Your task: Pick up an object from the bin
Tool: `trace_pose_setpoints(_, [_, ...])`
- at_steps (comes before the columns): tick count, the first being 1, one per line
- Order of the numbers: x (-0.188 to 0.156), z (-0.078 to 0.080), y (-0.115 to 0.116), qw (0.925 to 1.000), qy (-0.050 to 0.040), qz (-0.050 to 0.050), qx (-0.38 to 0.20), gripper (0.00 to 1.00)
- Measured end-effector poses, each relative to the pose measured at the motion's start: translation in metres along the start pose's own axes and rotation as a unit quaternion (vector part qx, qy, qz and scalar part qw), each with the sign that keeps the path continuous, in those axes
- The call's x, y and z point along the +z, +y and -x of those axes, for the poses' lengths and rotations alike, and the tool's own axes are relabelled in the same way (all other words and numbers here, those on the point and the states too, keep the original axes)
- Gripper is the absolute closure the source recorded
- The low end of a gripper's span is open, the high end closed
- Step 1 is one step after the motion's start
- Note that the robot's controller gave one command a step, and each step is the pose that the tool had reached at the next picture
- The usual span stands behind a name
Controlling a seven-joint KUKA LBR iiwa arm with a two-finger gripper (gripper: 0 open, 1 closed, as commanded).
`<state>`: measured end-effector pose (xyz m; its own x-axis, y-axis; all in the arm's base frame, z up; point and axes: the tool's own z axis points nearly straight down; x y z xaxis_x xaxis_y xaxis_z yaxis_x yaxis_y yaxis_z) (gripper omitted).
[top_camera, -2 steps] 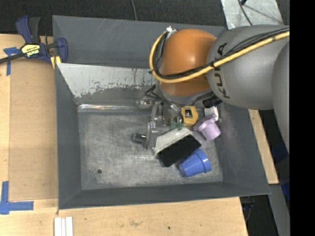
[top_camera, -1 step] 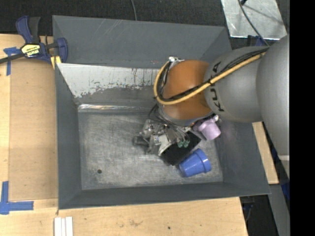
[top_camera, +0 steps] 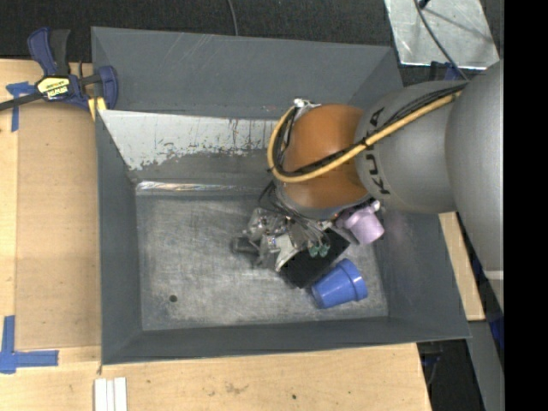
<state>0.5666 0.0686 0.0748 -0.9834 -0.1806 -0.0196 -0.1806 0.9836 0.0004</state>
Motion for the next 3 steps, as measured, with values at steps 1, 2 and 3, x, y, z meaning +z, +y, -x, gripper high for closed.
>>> trace_pose_setpoints(1, [-0.112,0.011,0.007,1.0000,0.0093,0.000,-0.001,1.00])
trace_pose_setpoints(2, [-0.112,0.011,0.007,1.0000,0.0094,0.000,-0.001,1.00])
trace_pose_setpoints(3, [-0.149,0.012,-0.002,0.9996,0.0130,0.001,-0.026,1.00])
